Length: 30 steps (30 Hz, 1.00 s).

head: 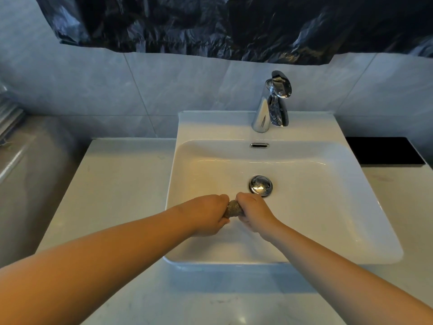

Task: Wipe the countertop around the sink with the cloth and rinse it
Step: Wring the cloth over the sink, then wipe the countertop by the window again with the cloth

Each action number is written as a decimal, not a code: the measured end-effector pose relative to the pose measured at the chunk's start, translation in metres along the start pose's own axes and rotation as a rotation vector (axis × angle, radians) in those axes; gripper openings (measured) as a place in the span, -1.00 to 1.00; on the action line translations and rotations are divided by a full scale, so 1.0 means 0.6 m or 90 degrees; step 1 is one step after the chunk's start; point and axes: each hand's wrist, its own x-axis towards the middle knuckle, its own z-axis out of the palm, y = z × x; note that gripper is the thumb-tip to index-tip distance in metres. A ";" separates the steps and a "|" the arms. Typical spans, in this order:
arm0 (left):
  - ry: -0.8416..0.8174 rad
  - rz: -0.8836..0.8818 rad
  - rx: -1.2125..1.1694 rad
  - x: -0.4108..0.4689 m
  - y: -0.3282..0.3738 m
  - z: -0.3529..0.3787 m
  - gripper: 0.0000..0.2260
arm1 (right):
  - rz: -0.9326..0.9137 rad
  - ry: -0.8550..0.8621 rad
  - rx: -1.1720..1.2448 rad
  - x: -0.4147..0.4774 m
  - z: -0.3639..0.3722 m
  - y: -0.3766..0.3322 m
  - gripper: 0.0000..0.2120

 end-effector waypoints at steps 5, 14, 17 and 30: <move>0.061 0.024 0.055 0.015 -0.020 0.011 -0.82 | 0.078 0.001 0.044 0.011 0.007 -0.011 -0.70; 0.133 0.069 0.081 0.012 -0.031 0.013 -0.83 | 0.142 -0.018 0.106 0.002 0.006 -0.033 -0.76; 0.137 -0.001 -0.040 -0.002 -0.029 0.014 -0.81 | 0.005 0.034 0.020 -0.004 -0.001 -0.041 -0.80; 0.234 -0.103 -0.802 -0.162 -0.124 0.026 -0.85 | -0.055 0.036 0.659 -0.052 0.098 -0.112 -0.70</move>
